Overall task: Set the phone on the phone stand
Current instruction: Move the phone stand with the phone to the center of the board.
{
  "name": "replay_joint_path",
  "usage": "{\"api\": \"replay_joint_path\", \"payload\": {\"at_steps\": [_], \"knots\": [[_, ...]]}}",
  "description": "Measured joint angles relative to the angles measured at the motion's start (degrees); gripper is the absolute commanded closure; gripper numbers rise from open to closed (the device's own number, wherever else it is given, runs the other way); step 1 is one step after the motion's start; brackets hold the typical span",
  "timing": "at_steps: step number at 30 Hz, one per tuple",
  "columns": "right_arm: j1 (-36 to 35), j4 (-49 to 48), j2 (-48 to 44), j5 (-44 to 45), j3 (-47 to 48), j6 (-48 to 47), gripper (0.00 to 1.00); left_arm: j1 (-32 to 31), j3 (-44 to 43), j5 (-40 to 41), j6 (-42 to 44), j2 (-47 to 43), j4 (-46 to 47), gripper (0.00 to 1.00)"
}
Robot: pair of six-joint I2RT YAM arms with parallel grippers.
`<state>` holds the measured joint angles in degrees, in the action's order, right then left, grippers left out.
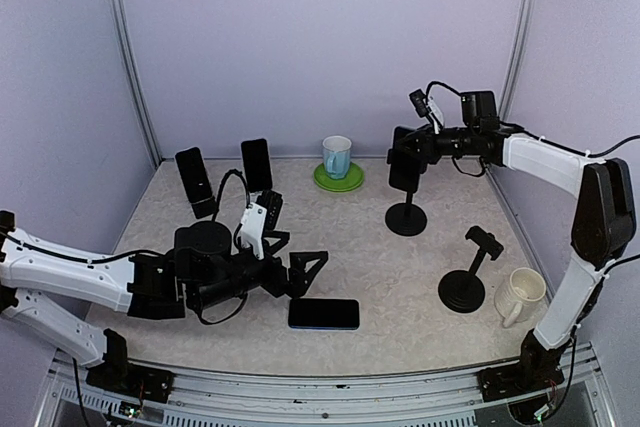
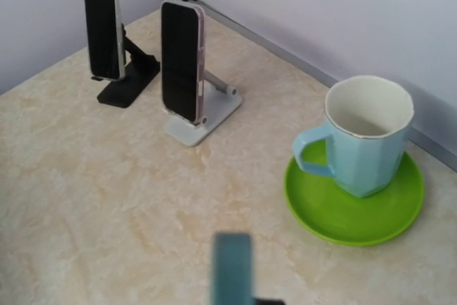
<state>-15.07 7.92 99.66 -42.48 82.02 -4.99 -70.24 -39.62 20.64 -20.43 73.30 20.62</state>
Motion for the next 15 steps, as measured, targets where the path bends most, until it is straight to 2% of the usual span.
{"api": "replay_joint_path", "payload": {"at_steps": [4, 10, 12, 15], "knots": [[0.0, -0.4, 0.0, -0.2, 0.9, -1.3, 0.62, 0.0, 1.0, 0.6, -1.0, -0.3, 0.0, 0.01], [0.0, -1.0, -0.6, 0.1, 1.4, -2.4, 0.49, -0.2, 1.3, 0.8, -1.8, -0.3, 0.1, 0.01], [0.1, -1.0, -1.1, 0.8, 1.4, -2.8, 0.42, -0.3, 1.3, 0.8, -1.9, -0.2, 0.4, 0.01], [0.3, -1.0, -2.4, 2.0, 0.9, -2.1, 0.26, -0.3, 1.3, 0.8, -2.1, -0.1, 0.7, 0.01]]}}
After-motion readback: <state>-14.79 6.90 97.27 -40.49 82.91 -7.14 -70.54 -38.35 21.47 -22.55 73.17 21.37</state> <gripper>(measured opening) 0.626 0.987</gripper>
